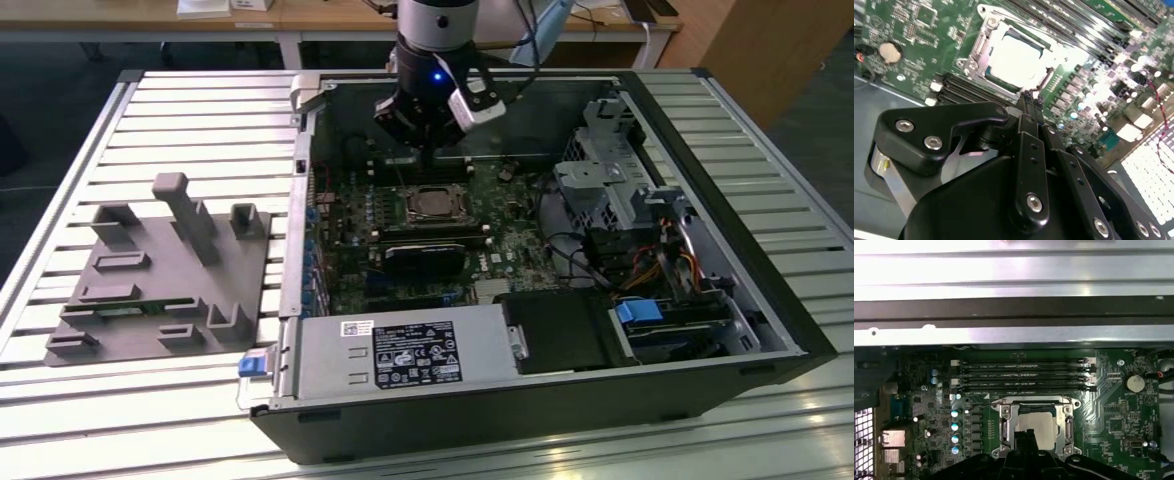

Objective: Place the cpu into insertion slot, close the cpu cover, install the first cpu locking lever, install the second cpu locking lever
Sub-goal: 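Install the first cpu locking lever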

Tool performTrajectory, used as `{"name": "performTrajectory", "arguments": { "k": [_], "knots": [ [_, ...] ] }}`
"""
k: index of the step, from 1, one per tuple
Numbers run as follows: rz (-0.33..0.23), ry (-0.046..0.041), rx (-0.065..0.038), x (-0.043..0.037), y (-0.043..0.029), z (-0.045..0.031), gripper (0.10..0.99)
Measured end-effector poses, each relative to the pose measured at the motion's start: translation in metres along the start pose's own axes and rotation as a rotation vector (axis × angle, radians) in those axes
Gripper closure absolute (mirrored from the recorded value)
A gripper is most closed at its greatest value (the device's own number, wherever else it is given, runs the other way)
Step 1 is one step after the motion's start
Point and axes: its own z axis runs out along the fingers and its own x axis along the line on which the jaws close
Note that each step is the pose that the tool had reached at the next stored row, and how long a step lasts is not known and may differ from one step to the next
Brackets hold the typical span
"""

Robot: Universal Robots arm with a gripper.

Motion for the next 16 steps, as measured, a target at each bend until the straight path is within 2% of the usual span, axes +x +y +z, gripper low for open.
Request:
{"name": "performTrajectory", "arguments": {
  "k": [5, 16],
  "knots": [
    [0.0, -0.0074, 0.0, 0.017, -0.0006, 0.0002, 0.98],
    [-0.005, -0.0163, -0.001, 0.0432, -0.0016, 0.0006, 0.98]
  ]
}}
